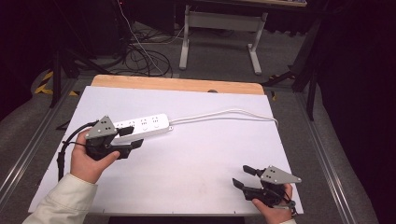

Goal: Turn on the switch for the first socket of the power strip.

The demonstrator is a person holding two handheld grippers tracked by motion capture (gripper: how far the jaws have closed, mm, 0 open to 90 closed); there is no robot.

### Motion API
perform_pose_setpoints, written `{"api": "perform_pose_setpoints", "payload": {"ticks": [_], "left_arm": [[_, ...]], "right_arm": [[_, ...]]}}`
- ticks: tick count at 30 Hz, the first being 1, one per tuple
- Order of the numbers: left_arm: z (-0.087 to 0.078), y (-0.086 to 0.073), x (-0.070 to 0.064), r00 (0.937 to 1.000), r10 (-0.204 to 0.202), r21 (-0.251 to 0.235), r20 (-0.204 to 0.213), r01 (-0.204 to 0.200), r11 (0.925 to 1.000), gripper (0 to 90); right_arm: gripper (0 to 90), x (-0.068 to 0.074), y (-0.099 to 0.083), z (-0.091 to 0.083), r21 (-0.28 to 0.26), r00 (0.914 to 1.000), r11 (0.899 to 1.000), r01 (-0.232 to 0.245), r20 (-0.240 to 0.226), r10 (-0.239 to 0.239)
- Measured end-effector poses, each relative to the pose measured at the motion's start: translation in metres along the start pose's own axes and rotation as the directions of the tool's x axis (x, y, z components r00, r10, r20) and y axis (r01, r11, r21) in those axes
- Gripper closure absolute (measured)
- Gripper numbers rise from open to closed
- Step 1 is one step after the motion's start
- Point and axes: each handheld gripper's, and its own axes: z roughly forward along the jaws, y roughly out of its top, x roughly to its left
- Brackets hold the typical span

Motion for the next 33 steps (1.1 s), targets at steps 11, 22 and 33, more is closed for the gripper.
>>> {"api": "perform_pose_setpoints", "payload": {"ticks": [11, 22, 33], "left_arm": [[0.024, 0.005, 0.017, 0.9980, -0.051, 0.001, 0.038, 0.051, 0.9987, 83.5], [0.056, 0.006, 0.028, 0.9983, -0.059, -0.012, 0.000, 0.059, 0.9982, 90.0], [0.082, 0.007, 0.034, 0.9964, -0.082, 0.016, -0.020, 0.082, 0.9965, 90.0]], "right_arm": [[37.2, 0.000, 0.000, 0.000, 0.000, 1.0000, 1.000, 0.002, -0.004, -0.002], [37.2, 0.000, 0.000, 0.000, -0.001, 1.0000, 1.000, 0.006, -0.007, -0.006], [37.1, 0.000, 0.000, 0.000, 0.001, 0.9999, 1.000, 0.005, -0.011, -0.005]]}}
